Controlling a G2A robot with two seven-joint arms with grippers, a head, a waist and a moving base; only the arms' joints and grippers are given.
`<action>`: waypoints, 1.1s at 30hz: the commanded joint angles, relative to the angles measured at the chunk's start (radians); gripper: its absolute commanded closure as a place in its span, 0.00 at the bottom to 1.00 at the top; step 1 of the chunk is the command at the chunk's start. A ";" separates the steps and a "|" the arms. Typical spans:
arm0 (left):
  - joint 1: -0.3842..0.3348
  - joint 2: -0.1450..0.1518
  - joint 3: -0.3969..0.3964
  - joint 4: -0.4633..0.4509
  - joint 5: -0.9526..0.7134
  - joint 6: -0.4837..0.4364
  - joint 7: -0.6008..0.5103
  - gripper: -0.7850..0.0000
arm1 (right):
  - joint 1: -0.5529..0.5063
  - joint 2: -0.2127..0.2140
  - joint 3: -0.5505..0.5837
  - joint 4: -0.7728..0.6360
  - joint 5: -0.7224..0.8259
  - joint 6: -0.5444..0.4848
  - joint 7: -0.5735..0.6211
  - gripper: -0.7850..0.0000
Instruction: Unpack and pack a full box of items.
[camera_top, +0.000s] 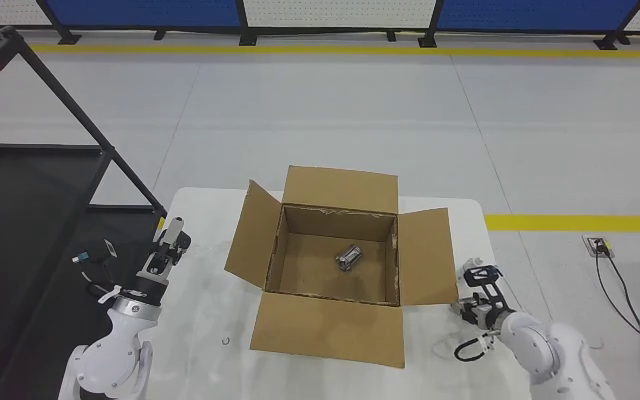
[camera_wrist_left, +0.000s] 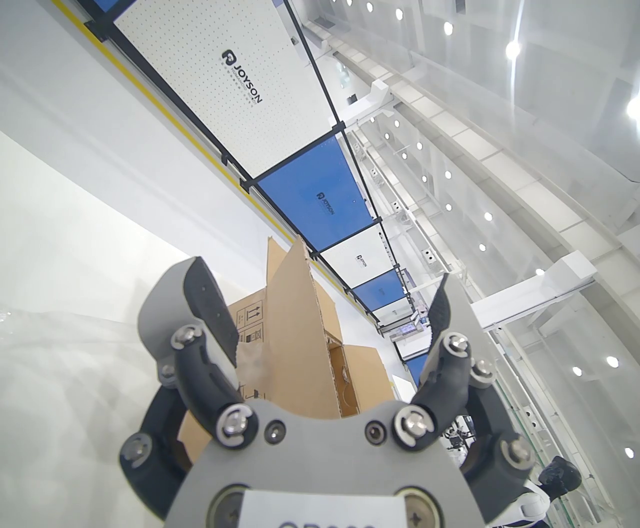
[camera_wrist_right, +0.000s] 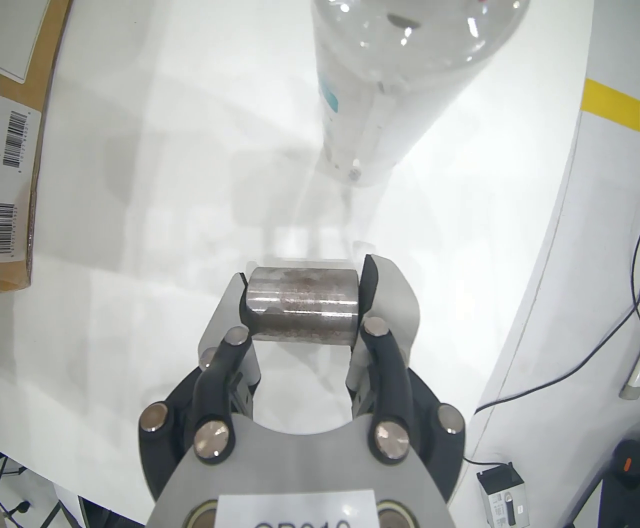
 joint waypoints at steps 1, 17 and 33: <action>0.000 0.000 0.000 0.000 0.000 0.000 0.000 0.00 | 0.005 0.005 0.005 0.000 0.001 -0.049 -0.002 1.00; 0.000 0.000 0.000 0.000 0.000 0.000 0.000 0.00 | -0.004 0.015 0.007 -0.010 0.008 -0.152 -0.029 1.00; 0.000 0.000 0.000 0.000 0.000 0.000 0.000 0.00 | 0.141 0.060 -0.050 0.184 -0.327 -0.539 -0.374 1.00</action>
